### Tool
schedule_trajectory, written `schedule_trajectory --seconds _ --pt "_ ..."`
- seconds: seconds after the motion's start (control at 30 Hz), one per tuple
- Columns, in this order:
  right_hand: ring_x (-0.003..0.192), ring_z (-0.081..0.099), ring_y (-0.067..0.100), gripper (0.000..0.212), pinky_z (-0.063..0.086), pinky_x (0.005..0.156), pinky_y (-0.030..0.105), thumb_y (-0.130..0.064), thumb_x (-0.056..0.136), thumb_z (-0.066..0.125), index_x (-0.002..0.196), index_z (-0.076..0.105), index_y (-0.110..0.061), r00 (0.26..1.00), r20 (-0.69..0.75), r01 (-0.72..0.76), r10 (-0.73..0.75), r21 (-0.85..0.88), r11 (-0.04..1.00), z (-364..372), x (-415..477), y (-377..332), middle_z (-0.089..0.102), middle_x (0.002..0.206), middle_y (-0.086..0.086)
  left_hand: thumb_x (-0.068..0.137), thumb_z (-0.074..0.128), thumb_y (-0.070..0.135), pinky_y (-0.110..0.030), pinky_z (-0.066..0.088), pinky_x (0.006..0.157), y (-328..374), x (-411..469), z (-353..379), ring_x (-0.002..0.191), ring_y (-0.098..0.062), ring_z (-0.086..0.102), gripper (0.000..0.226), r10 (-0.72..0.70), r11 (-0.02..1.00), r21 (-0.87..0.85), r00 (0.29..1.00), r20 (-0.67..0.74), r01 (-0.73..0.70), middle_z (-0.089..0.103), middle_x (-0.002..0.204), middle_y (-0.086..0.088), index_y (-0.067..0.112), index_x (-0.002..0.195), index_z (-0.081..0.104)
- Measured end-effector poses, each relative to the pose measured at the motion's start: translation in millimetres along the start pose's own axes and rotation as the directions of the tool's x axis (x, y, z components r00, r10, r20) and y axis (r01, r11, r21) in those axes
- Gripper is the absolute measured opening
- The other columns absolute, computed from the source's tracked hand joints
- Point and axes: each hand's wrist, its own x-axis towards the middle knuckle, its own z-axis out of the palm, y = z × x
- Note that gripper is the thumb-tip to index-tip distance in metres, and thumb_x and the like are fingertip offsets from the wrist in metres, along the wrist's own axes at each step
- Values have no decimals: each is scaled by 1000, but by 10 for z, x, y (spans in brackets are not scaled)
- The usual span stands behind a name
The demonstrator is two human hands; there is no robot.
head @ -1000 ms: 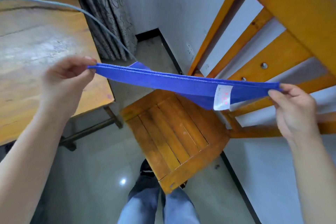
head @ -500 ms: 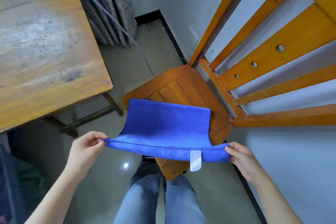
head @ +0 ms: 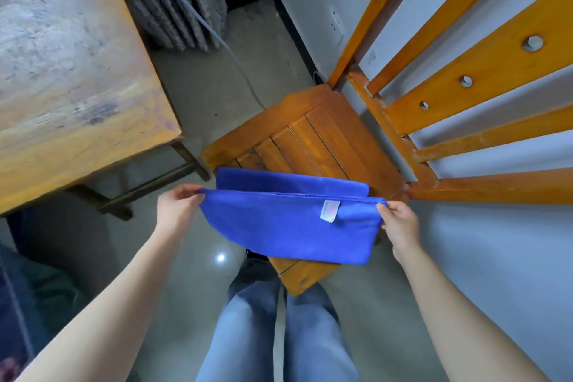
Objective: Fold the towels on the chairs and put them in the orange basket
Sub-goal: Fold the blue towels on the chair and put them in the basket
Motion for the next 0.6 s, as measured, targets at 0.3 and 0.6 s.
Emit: schedule_trajectory --seconds 0.3,0.6 --pt "106 58 33 33 46 88 37 -20 89 58 118 56 -4 983 -174 -84 56 -156 984 451 441 20 62 113 14 81 67 10 -31 46 92 -53 668 472 105 -22 56 45 -6 987 160 999 -44 13 57 124 -12 8 125 53" --pt "112 51 40 53 44 89 42 -20 85 64 132 43 -8 968 -151 -244 199 -413 877 522 250 361 42 133 18 86 61 19 -41 32 106 -636 280 473 133 -34 31 56 102 662 733 988 116 -155 34 146 -16 7 137 41"
